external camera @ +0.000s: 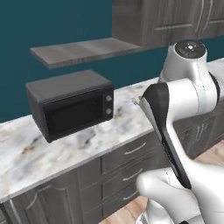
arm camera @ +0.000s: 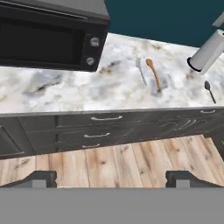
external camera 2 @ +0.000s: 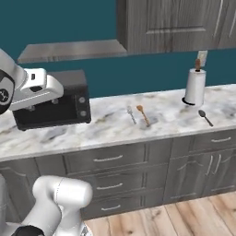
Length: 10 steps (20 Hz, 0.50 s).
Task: Organize the utensils by type. Pick up the wooden spoons from the counter and place them in the open cabinet. Then pick up the metallic utensils from the counter and place them in the open drawer.
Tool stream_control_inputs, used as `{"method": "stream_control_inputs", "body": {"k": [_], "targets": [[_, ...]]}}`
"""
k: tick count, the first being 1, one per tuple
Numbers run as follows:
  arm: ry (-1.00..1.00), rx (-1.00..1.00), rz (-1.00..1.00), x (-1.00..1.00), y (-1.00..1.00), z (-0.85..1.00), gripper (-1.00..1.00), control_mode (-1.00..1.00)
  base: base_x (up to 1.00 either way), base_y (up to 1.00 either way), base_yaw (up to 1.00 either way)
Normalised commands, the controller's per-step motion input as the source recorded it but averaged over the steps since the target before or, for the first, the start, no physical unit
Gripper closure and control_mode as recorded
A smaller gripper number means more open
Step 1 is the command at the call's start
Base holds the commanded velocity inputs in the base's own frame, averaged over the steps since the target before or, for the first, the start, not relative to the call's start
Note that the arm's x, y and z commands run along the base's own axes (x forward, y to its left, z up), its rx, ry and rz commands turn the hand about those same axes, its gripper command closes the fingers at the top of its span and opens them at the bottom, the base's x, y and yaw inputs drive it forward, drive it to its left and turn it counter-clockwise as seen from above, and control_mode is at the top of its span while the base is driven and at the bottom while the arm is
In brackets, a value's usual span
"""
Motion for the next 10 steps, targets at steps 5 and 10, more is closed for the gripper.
{"method": "stream_control_inputs", "body": {"k": [5,10], "targets": [[0.00,0.00,0.00,0.00,0.00,0.00,-1.00,1.00,0.38,-0.57,0.39],[0.00,0.00,0.00,0.00,0.00,0.00,-1.00,1.00,0.39,-0.52,0.43]]}}
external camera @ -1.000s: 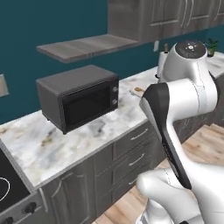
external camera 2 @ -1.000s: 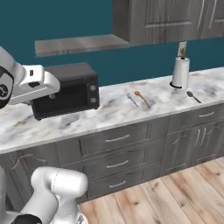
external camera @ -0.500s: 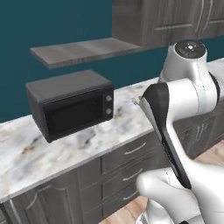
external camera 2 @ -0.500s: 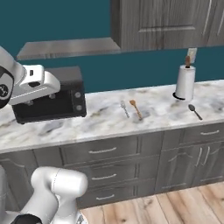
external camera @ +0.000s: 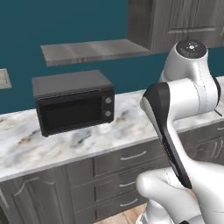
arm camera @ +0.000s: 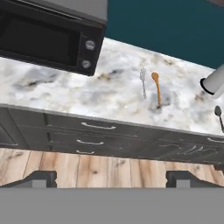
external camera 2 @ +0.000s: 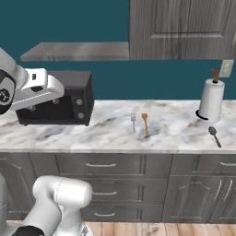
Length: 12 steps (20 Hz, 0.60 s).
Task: Organize the utensils by type. Pick up the wooden spoons from the counter and place them in the open cabinet. Then pick up the metallic utensils from the counter and place them in the open drawer.
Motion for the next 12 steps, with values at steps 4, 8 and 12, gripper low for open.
{"method": "stream_control_inputs", "body": {"k": [4,8,12], "targets": [[0.00,0.00,0.00,0.00,0.00,0.00,-1.00,1.00,0.36,-0.69,0.26],[0.00,0.00,0.00,0.00,0.00,0.00,-1.00,1.00,0.39,-0.77,0.16],[0.00,0.00,0.00,0.00,0.00,0.00,-1.00,1.00,0.50,-0.68,0.18]]}}
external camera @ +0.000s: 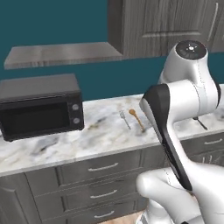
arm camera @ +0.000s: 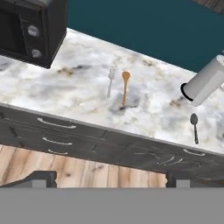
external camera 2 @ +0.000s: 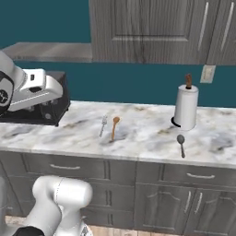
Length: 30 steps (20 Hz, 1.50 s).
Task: Organize the utensils by type. Pick up the wooden spoons from the counter and place them in the open cabinet. Then pick up the metallic utensils from the counter and place them in the open drawer.
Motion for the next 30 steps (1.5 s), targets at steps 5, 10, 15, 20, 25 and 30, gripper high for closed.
{"method": "stream_control_inputs", "body": {"k": [5,10,15,20,25,30], "targets": [[0.00,0.00,0.00,0.00,0.00,0.00,-1.00,1.00,0.64,-0.53,0.22],[0.00,0.00,0.00,0.00,0.00,0.00,-1.00,1.00,0.70,-0.46,0.22],[0.00,0.00,0.00,0.00,0.00,0.00,-1.00,1.00,0.18,-0.20,0.04],[-0.01,0.09,0.00,-0.24,-0.01,-0.25,-1.00,-1.00,0.00,-0.02,0.00],[-0.01,0.25,0.03,-0.27,-0.05,-0.59,-1.00,-1.00,0.00,0.00,0.00],[0.02,0.02,0.00,0.28,-0.05,-0.73,-1.00,-1.00,0.00,0.00,0.00]]}}
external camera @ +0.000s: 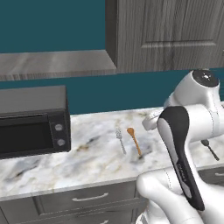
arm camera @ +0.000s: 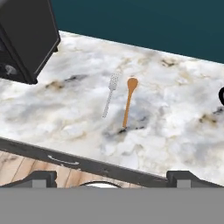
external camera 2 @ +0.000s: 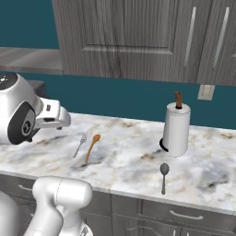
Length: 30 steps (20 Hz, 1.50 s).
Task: Organize the utensils by type. Pick up the wooden spoons from the counter and place them in the open cabinet. Then pick up the metallic utensils from the counter and place them in the open drawer.
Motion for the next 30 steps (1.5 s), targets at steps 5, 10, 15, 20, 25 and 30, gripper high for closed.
{"method": "stream_control_inputs", "body": {"k": [5,10,15,20,25,30], "targets": [[0.11,-0.03,-0.21,0.59,-0.04,-0.61,-1.00,-1.00,0.00,0.00,0.00],[0.18,0.03,-0.09,0.70,-0.22,-0.66,-1.00,-1.00,0.00,0.00,0.00],[0.05,0.02,0.00,0.73,-0.17,-0.69,-1.00,-1.00,0.00,0.00,0.00],[0.02,0.01,0.00,0.84,-0.08,-0.61,-1.00,-1.00,0.00,0.00,0.00],[0.14,0.17,0.00,0.82,-0.03,-0.53,-1.00,-1.00,0.00,0.00,0.00],[0.12,0.04,0.00,0.66,0.01,-0.56,-1.00,-1.00,0.00,0.00,0.00]]}}
